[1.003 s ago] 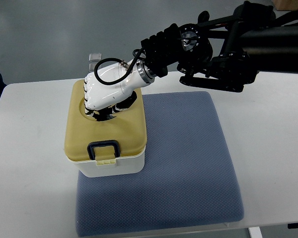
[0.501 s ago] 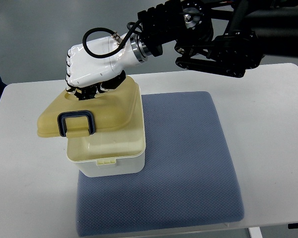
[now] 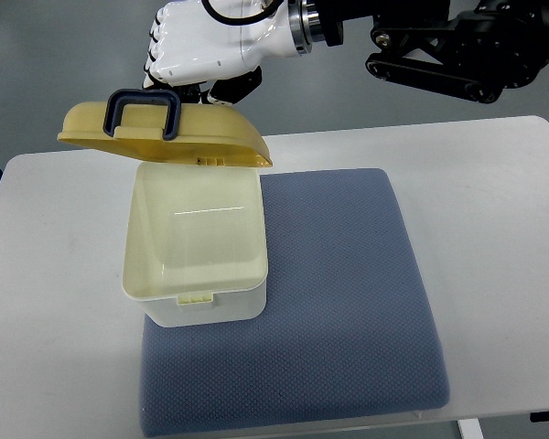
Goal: Open white storage box with right hand
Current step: 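Lift the yellow lid up off the white box with the right hand, then carry the lid away from the box and lower it onto the cushion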
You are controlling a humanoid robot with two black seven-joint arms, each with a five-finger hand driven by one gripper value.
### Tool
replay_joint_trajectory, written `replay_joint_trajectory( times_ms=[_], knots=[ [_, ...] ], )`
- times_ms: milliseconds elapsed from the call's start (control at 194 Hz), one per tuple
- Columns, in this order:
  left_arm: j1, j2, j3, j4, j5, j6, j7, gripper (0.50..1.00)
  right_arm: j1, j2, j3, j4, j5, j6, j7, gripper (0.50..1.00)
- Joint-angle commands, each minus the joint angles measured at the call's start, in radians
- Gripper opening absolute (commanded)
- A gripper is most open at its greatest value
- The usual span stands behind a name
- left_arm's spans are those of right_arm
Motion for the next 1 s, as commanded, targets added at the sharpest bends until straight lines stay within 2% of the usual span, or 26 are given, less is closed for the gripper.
replay_joint_trajectory(
  times_ms=[0,279,537,997],
  knots=[
    [-0.001,0.000,0.000,0.000,0.000,0.000,0.000,1.000,0.001,-0.037,0.002,0.000,0.013,-0.004,0.000,0.500],
    [0.001,0.000,0.000,0.000,0.000,0.000,0.000,1.000,-0.019,-0.155,0.023,0.000,0.013,-0.023,0.000,0.500],
    [0.001,0.000,0.000,0.000,0.000,0.000,0.000,1.000,-0.146,-0.268,0.030,-0.008,-0.016,-0.030,0.000,0.500],
    [0.001,0.000,0.000,0.000,0.000,0.000,0.000,1.000,-0.353,-0.334,0.031,-0.044,-0.081,-0.171,0.000,0.500]
  ],
)
